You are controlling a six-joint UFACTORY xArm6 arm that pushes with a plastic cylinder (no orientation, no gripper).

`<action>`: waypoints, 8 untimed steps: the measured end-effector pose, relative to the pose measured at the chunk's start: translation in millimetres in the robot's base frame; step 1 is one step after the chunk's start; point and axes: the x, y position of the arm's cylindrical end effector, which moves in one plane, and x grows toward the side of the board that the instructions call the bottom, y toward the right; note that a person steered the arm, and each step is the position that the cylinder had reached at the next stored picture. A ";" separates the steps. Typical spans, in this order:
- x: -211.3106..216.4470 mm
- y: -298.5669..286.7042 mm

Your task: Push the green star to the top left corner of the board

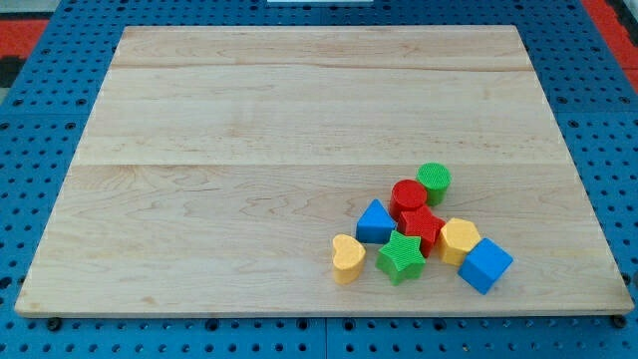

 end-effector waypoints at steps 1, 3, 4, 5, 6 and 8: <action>1.8 -29.7; -16.7 -215.7; -61.2 -211.7; -75.6 -242.8; -53.9 -247.3; -97.2 -310.2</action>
